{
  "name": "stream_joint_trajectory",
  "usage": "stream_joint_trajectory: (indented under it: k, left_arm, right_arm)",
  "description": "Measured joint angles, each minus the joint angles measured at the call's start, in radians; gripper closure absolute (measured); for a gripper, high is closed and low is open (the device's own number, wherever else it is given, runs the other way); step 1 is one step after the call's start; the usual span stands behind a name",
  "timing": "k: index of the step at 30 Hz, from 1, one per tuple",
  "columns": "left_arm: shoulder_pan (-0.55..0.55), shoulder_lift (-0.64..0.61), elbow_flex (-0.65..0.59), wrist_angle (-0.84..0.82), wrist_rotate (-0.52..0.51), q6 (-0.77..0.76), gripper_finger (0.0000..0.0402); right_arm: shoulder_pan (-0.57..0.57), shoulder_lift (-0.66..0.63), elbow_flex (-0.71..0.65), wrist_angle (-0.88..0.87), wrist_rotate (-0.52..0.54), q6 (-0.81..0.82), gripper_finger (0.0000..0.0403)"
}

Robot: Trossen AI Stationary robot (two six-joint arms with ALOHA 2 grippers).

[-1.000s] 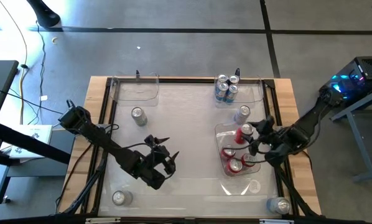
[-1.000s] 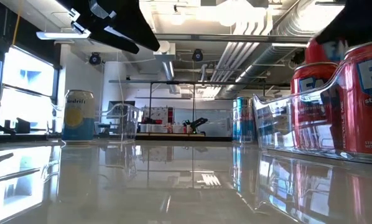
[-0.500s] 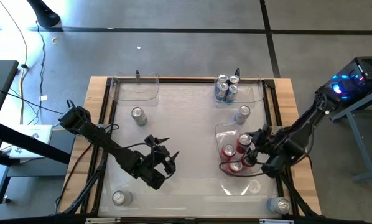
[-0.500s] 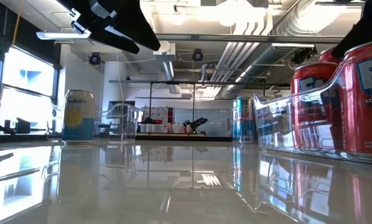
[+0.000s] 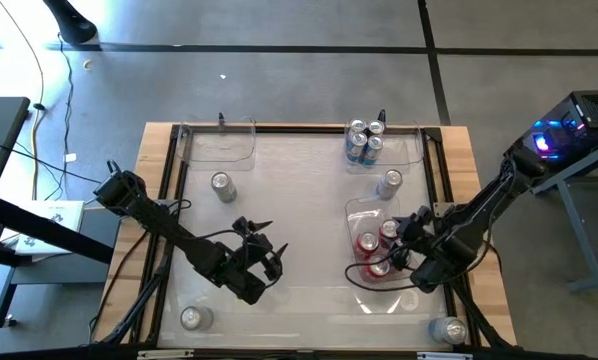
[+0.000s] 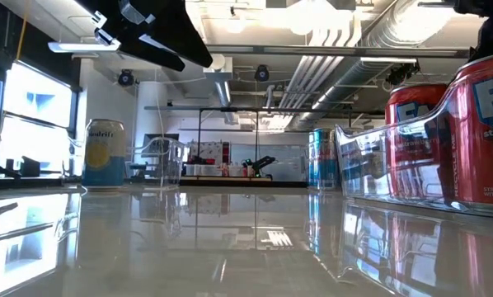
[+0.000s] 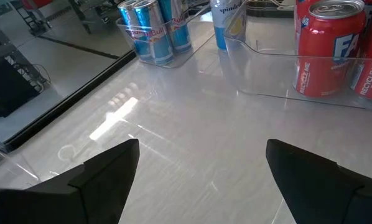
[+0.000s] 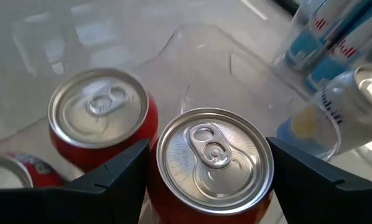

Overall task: Sort soda cans
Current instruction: Put the orange soda can back into the bottom right transparent bin

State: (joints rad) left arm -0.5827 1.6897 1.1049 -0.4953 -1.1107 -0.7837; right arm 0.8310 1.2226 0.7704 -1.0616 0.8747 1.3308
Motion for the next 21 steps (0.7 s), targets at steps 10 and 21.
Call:
stream_joint_trajectory:
  k: [10, 21]
  left_arm:
    - [0.001, 0.0, 0.0, 0.005, -0.001, 0.002, 0.0058]
    - [0.001, 0.0, 0.0, 0.007, -0.001, 0.002, 0.0058]
  right_arm:
    - [-0.016, 0.007, -0.064, 0.091, 0.004, 0.035, 0.013]
    - [-0.02, -0.092, -0.071, 0.071, -0.086, 0.006, 0.012]
